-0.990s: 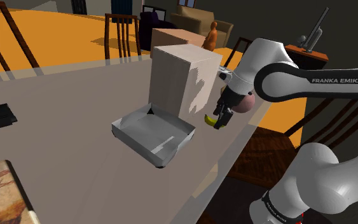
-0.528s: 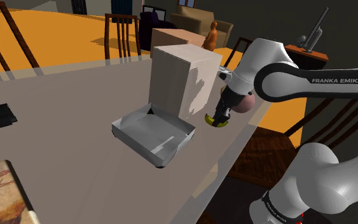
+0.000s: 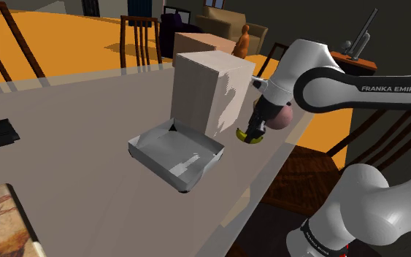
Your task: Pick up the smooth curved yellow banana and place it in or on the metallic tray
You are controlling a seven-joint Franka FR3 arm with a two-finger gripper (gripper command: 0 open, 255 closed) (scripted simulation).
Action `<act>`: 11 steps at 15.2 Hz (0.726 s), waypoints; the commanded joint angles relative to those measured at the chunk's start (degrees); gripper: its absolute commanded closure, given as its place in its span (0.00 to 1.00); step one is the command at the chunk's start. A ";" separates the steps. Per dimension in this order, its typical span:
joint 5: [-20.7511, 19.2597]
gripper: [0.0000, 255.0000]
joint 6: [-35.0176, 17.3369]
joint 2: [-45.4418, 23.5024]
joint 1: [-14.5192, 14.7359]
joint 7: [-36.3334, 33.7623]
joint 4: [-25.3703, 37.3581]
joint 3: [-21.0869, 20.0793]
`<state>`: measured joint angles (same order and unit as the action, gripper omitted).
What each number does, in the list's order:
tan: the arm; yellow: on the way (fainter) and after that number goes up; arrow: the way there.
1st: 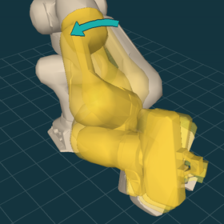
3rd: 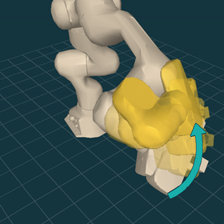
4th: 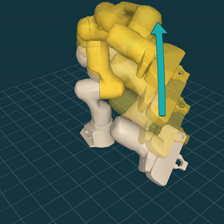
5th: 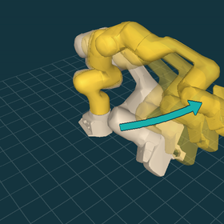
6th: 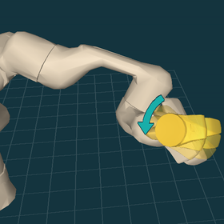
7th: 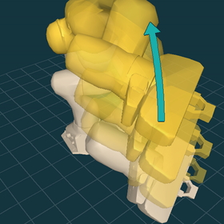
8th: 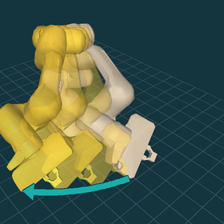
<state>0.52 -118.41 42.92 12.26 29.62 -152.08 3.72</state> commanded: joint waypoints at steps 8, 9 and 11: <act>0.09 1.00 7.18 0.66 0.10 -0.38 6.52 -0.29; 0.10 1.00 7.95 0.65 0.11 -0.41 7.30 -0.31; 0.11 1.00 9.46 0.59 0.13 -0.47 8.87 -0.35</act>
<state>0.61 -109.72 43.51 12.37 29.21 -143.96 3.42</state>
